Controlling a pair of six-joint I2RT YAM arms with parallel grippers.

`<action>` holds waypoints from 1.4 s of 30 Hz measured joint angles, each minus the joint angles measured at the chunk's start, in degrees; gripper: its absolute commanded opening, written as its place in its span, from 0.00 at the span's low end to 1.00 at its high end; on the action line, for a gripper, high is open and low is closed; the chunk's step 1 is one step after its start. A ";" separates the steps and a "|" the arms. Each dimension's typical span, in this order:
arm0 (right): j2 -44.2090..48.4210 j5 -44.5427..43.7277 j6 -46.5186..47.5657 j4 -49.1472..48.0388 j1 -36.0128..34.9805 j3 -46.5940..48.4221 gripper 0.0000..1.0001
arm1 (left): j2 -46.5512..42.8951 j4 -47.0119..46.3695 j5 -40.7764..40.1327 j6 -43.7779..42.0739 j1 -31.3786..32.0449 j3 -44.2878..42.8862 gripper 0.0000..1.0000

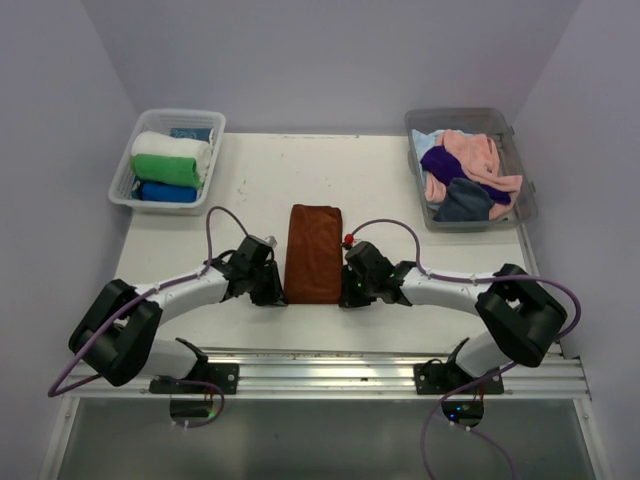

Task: Roll the towels
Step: Roll the towel

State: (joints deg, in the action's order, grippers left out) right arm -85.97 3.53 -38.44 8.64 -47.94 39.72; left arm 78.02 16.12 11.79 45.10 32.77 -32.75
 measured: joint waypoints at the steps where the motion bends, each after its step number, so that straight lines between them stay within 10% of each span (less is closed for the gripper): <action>1: 0.00 -0.04 -0.04 0.00 0.00 0.00 0.06 | 0.04 0.04 -0.07 0.15 0.02 0.00 0.03; 18: 2.05 -6.08 2.78 5.86 0.02 8.26 0.00 | -2.36 8.85 -4.85 0.79 0.02 -11.87 0.00; 37: -11.39 -8.44 7.87 7.72 6.40 21.03 0.00 | 15.72 10.10 -5.03 0.13 -6.16 -24.74 0.00; 42: -16.02 -8.02 8.02 7.58 8.17 22.80 0.00 | 19.52 9.88 -5.09 -0.31 -6.40 -26.64 0.20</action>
State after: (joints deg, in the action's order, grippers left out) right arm -102.00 -4.49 -30.41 16.23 -39.77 62.52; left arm 97.54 26.00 6.70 44.80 26.37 -59.40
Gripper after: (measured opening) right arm 0.011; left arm 0.125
